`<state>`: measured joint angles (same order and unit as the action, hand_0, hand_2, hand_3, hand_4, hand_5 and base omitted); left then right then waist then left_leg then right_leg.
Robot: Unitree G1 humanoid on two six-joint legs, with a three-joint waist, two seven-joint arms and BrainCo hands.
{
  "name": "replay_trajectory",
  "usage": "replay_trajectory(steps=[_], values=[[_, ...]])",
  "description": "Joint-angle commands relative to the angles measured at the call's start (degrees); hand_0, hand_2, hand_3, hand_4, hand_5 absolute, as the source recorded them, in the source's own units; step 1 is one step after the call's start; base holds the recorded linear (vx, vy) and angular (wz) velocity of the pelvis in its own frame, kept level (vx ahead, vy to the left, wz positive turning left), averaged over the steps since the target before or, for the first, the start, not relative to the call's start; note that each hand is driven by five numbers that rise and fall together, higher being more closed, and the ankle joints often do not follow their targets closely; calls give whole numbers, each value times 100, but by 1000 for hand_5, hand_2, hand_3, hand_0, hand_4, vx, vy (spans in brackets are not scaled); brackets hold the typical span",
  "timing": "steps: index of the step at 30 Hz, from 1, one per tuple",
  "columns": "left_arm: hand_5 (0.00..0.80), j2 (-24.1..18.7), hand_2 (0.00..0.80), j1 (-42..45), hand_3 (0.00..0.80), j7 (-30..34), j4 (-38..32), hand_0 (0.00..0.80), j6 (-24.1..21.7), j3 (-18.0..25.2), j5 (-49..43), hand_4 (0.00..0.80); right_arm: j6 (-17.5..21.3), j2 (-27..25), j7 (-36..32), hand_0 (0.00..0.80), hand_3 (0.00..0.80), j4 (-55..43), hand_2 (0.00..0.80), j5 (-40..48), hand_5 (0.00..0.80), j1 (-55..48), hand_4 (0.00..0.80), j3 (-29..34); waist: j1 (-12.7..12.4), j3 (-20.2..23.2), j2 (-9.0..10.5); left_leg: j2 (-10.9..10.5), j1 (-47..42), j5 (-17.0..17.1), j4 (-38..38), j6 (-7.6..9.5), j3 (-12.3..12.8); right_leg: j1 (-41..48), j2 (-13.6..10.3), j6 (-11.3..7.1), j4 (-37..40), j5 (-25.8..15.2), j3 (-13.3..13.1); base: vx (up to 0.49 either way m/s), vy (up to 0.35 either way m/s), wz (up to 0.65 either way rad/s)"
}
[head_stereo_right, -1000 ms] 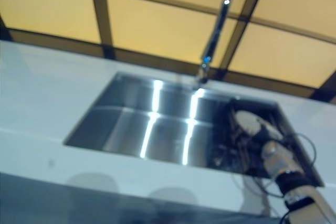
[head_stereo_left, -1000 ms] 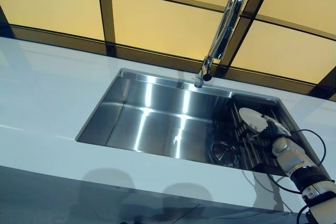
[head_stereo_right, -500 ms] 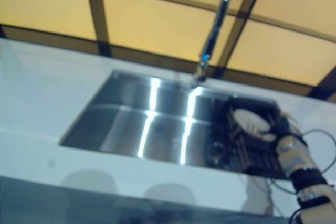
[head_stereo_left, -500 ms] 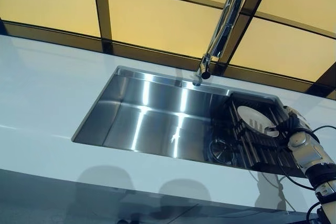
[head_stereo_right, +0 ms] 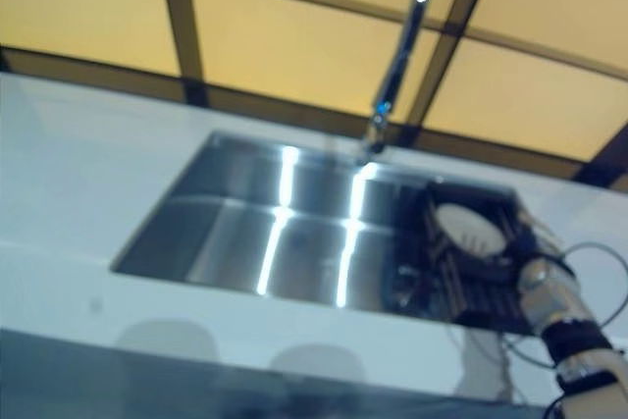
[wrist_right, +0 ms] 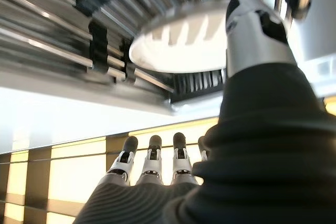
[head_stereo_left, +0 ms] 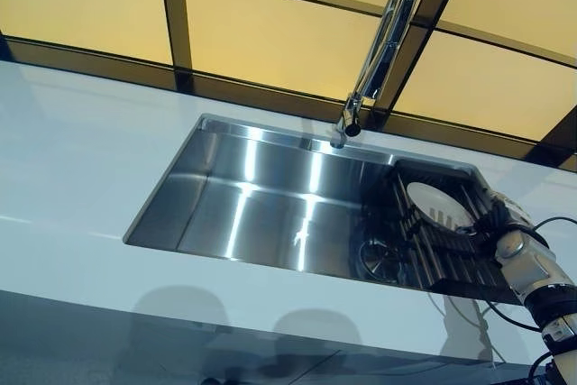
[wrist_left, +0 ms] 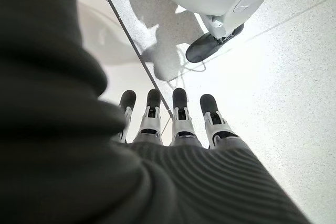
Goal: Take plates into dishwasher
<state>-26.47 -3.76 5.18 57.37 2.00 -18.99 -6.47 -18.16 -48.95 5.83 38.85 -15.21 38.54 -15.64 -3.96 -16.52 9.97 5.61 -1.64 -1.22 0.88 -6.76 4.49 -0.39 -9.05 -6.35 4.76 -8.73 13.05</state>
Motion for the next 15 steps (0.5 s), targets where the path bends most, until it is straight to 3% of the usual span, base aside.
replay_trajectory(steps=[1, 15], values=[[0, -75, 0, -142, 0, -19, -20, 0, -1, -174, 1, 0, 100, -434, 51, 0, 0, -210, 0, -374, 0, 167, 0, -312, -108, 66, -194, -478, 233, -80, -204, 860, 271, -97, 379, -183, -544, 454, -137, 0, 0, 0], [0, -38, 0, -213, 0, -13, -21, 0, -33, -207, 6, 0, 111, -192, 34, 0, 0, -185, 0, -404, 0, 164, 0, -378, -112, 17, -267, -487, 310, -88, -169, 854, 276, -131, 361, -150, -558, 500, -116, 0, 0, 0]])
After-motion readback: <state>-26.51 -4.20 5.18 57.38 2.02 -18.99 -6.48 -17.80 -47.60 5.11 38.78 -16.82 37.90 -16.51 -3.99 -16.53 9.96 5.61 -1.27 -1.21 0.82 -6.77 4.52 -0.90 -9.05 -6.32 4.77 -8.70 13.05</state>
